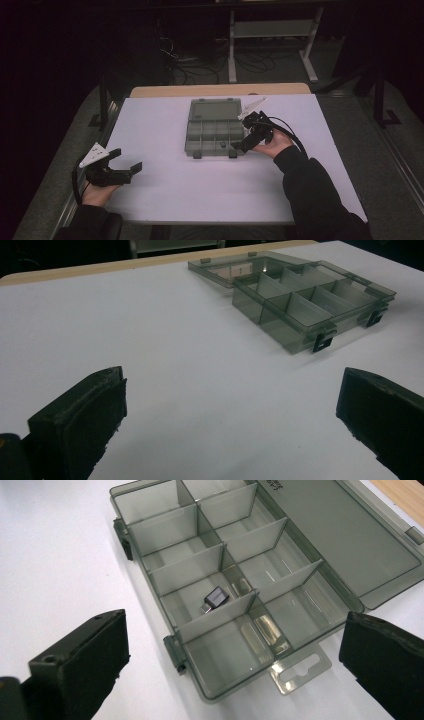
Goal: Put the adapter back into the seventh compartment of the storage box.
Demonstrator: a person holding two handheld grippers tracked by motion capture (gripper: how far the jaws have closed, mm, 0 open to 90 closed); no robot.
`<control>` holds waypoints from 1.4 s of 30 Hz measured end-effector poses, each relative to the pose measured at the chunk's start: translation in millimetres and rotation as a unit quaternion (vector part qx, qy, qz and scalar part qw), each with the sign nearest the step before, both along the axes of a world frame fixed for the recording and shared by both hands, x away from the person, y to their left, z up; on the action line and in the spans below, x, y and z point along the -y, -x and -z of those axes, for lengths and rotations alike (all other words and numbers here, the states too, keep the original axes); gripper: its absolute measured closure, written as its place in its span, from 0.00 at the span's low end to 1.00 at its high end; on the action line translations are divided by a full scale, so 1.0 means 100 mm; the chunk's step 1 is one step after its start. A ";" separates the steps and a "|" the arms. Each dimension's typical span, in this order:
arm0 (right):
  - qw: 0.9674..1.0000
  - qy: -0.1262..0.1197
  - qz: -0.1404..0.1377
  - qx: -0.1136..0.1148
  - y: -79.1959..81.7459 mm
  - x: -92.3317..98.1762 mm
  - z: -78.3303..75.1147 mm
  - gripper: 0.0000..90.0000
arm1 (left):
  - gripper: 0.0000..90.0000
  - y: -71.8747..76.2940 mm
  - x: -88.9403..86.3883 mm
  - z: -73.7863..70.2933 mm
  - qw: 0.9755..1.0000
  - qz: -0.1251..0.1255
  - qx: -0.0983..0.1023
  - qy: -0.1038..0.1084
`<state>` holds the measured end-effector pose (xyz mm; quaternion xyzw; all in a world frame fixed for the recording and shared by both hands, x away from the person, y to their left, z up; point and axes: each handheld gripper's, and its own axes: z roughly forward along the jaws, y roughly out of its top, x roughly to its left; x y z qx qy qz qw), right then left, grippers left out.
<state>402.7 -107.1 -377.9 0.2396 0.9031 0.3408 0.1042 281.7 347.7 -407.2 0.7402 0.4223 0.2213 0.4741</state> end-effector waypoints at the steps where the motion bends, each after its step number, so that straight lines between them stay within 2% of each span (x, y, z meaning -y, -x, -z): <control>1: 1.000 0.000 0.000 0.000 0.01 0.01 0.00 0.00 | 0.00 0.00 0.00 0.00 1.000 0.000 0.000 0.000; 14: 1.000 -0.017 0.005 0.008 0.18 0.14 -0.02 0.00 | 0.00 0.00 0.00 0.00 1.000 0.001 0.000 0.000; 16: 1.000 -0.023 0.012 0.000 0.21 0.17 -0.02 0.00 | 0.00 0.00 0.00 0.00 1.000 0.001 0.000 0.000; 22: 0.999 -0.034 0.020 -0.002 0.28 0.24 0.00 0.00 | 0.00 0.00 0.00 0.00 1.000 0.002 0.001 0.000; 37: 0.998 -0.061 0.035 0.007 0.46 0.47 0.06 0.00 | 0.00 0.00 0.00 0.00 1.000 0.003 0.001 0.000; 38: 0.997 -0.064 0.039 0.018 0.51 0.51 0.06 0.00 | 0.00 0.00 0.01 0.00 1.000 0.003 0.001 0.000; 42: 0.996 -0.076 0.044 0.020 0.54 0.57 0.06 0.00 | 0.00 0.00 0.01 0.00 1.000 0.003 0.001 -0.001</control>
